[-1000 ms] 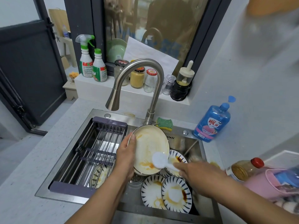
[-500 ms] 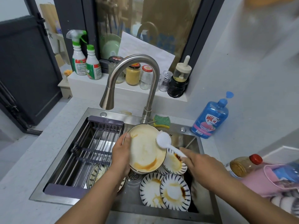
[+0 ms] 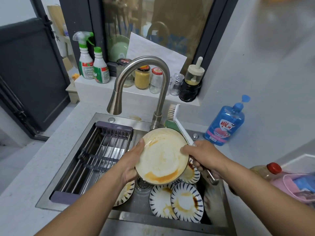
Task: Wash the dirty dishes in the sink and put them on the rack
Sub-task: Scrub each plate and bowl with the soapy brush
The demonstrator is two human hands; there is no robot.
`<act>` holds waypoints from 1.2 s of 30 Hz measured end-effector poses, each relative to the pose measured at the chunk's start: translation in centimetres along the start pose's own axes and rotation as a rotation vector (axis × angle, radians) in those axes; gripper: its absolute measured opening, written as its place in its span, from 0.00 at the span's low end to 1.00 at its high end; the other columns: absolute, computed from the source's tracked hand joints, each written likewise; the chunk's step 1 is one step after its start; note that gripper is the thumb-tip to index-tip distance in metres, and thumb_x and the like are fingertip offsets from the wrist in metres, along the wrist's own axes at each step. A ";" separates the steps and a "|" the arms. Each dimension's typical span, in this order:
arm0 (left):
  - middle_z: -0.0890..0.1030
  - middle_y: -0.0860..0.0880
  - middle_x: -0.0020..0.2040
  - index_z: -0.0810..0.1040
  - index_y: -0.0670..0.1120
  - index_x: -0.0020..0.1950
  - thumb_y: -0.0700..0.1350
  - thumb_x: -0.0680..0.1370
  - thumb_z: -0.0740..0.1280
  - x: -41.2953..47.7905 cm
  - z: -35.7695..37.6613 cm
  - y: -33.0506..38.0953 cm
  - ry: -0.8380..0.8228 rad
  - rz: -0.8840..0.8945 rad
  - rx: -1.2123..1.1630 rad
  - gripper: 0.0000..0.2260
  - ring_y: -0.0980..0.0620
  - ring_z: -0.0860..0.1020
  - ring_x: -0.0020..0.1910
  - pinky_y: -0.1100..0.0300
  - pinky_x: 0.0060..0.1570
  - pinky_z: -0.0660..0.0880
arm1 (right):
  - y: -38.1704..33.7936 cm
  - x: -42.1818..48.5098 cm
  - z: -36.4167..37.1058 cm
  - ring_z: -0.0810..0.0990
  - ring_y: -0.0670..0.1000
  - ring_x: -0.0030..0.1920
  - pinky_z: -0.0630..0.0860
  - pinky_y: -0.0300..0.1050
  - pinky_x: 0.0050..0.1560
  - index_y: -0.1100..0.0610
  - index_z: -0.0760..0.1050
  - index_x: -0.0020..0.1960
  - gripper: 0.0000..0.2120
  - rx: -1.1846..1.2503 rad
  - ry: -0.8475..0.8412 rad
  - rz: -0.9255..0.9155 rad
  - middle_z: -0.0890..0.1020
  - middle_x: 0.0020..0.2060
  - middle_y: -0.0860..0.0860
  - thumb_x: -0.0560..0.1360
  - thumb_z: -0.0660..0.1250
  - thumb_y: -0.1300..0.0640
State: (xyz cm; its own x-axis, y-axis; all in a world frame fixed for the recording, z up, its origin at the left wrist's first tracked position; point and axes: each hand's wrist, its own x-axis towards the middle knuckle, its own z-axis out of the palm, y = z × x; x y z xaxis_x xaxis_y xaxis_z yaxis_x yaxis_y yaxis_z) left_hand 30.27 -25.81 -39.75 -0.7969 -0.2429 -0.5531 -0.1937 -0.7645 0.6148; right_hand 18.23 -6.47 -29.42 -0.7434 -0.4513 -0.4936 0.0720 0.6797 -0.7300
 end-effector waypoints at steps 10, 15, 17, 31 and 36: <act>0.65 0.64 0.75 0.62 0.66 0.77 0.61 0.72 0.76 -5.6 1.7 0.6 -0.127 0.536 1.178 0.38 0.62 0.64 0.71 0.60 0.70 0.64 | 1.6 2.1 0.7 0.65 0.46 0.20 0.64 0.34 0.17 0.64 0.71 0.46 0.02 0.403 0.007 0.284 0.72 0.23 0.54 0.76 0.63 0.64; 0.77 0.62 0.68 0.67 0.64 0.74 0.45 0.76 0.74 -5.0 3.7 -2.3 -0.212 0.986 1.675 0.31 0.58 0.76 0.64 0.56 0.63 0.75 | 0.6 2.1 0.7 0.68 0.46 0.19 0.66 0.34 0.18 0.64 0.70 0.45 0.02 0.402 -0.019 0.281 0.73 0.26 0.56 0.76 0.62 0.65; 0.80 0.62 0.62 0.70 0.65 0.71 0.42 0.75 0.72 -4.2 4.3 -2.6 -0.137 0.994 1.619 0.30 0.58 0.78 0.57 0.57 0.53 0.76 | 0.2 1.7 0.7 0.69 0.46 0.20 0.67 0.35 0.18 0.65 0.72 0.46 0.05 0.322 -0.046 0.255 0.76 0.28 0.58 0.78 0.64 0.63; 0.82 0.52 0.50 0.78 0.51 0.57 0.32 0.70 0.77 -2.4 2.3 0.9 0.040 0.366 0.772 0.22 0.51 0.79 0.51 0.62 0.46 0.74 | -2.6 -6.0 -4.3 0.77 0.43 0.41 0.79 0.46 0.43 0.25 0.50 0.76 0.23 -1.222 -0.027 -0.661 0.73 0.36 0.39 0.81 0.44 0.32; 0.84 0.53 0.46 0.79 0.52 0.55 0.30 0.72 0.73 -3.3 2.3 0.5 0.016 0.382 0.715 0.20 0.58 0.82 0.44 0.64 0.41 0.78 | -2.7 -4.5 -5.9 0.75 0.47 0.45 0.78 0.48 0.45 0.25 0.52 0.75 0.23 -1.183 0.026 -0.557 0.74 0.41 0.39 0.81 0.43 0.32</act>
State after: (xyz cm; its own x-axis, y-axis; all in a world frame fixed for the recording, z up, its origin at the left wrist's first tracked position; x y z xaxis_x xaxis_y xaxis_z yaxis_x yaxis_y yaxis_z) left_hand 31.47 -23.98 -36.36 -0.8748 -0.4224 -0.2372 -0.2333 -0.0617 0.9704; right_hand 17.48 -2.82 -22.42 -0.4968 -0.8331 -0.2432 -0.8623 0.5056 0.0296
